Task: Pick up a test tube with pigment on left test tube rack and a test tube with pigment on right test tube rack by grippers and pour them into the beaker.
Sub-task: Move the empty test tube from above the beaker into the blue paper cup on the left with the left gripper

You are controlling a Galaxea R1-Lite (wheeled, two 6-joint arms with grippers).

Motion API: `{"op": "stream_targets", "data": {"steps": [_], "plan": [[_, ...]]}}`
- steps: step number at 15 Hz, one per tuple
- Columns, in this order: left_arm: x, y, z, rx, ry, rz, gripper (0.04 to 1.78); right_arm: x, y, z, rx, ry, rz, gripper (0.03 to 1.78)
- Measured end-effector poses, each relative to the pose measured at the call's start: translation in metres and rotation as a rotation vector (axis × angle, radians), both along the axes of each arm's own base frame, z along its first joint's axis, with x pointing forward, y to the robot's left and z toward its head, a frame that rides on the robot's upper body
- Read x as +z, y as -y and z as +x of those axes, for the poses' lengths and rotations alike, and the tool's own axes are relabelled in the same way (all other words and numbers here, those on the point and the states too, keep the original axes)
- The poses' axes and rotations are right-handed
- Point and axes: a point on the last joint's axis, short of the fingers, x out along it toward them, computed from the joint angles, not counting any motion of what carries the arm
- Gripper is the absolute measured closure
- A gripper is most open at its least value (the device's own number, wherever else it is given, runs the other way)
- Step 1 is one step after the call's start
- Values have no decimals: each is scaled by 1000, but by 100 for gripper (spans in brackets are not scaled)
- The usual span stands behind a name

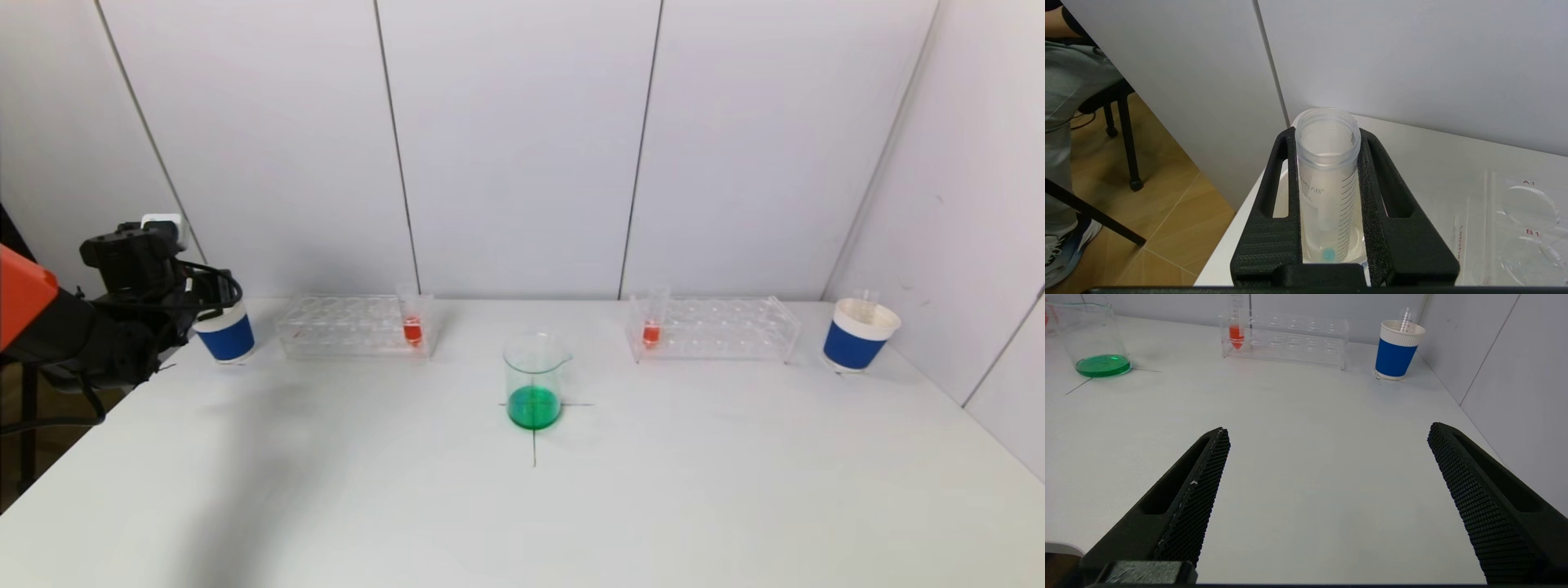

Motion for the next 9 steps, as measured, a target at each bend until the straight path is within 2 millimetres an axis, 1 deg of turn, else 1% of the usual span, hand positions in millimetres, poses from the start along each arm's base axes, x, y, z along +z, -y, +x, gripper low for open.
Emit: {"op": "stream_targets", "data": {"steps": [3,5,6,7,9], "plan": [[1,0,0,1,20,-12,138,0,0,0,0,0,0,5],[-1,0,0,2,21,-12,130,0,0,0,0,0,0,5],[-1,0,0,1,20,-12,124,0,0,0,0,0,0,5],[-2,0,0,1,19,-12,113,0,0,0,0,0,0,5],[-2,0,0,1,18,-13,82,0,0,0,0,0,0,5]]}}
